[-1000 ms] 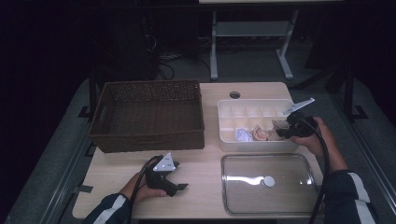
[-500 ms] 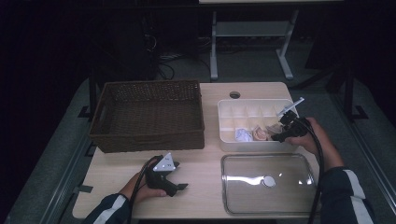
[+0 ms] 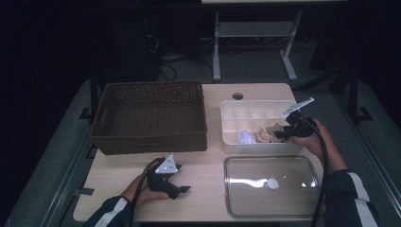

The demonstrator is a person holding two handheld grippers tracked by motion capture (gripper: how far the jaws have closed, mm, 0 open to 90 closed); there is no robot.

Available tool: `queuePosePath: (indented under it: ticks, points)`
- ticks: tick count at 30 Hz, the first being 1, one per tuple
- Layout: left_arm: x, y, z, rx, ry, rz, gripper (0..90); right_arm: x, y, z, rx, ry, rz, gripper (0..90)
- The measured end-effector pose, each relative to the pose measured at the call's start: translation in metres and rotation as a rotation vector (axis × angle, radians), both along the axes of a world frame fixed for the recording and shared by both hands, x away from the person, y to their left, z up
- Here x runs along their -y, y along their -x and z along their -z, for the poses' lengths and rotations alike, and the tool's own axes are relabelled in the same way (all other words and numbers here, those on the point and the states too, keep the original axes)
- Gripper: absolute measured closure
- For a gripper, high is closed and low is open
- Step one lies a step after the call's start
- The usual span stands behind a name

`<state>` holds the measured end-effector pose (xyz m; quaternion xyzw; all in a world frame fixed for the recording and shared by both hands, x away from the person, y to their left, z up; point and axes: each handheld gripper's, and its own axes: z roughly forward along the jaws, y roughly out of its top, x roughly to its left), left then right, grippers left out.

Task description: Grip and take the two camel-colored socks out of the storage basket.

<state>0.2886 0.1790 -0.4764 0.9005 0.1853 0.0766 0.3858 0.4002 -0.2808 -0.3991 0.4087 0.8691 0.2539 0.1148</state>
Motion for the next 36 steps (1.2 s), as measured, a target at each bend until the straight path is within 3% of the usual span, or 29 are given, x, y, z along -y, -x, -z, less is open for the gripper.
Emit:
queuePosePath:
  ticks: [3,8,12,18,23,25,28,31,34,36]
  points:
    - [0.000,0.000,0.000,0.000,0.000,0.000,14.3,-0.003,-0.001,0.004,-0.023,0.021,-0.007,68.6]
    - [0.000,0.000,0.000,0.000,0.000,0.000,14.3,0.002,-0.004,0.011,-0.098,0.008,-0.004,70.3]
    - [0.000,0.000,0.000,0.000,0.000,0.000,14.3,0.000,-0.005,0.011,-0.110,0.025,-0.007,68.1]
    - [0.000,0.000,0.000,0.000,0.000,-0.001,14.3,0.005,0.003,-0.002,-0.056,-0.006,0.028,45.8]
    - [0.000,0.000,0.000,0.000,0.000,0.000,14.3,0.012,0.012,-0.019,-0.024,-0.034,0.037,35.1]
    - [0.000,0.000,0.000,0.000,0.000,0.000,14.3,0.012,0.014,-0.024,0.023,-0.036,0.055,33.1]
    - [0.000,0.000,0.000,0.000,0.000,0.000,14.3,0.013,0.012,-0.028,0.053,-0.071,0.081,33.7]
    - [0.000,0.000,0.000,0.000,0.001,-0.001,14.3,0.012,0.003,-0.015,0.017,-0.077,0.091,36.3]
    - [0.000,0.000,0.000,0.000,0.000,0.000,14.3,0.008,-0.007,0.003,-0.036,-0.060,0.089,47.4]
    - [0.000,0.000,0.000,0.000,0.000,0.000,14.3,0.006,-0.009,0.010,-0.048,-0.059,0.077,60.8]
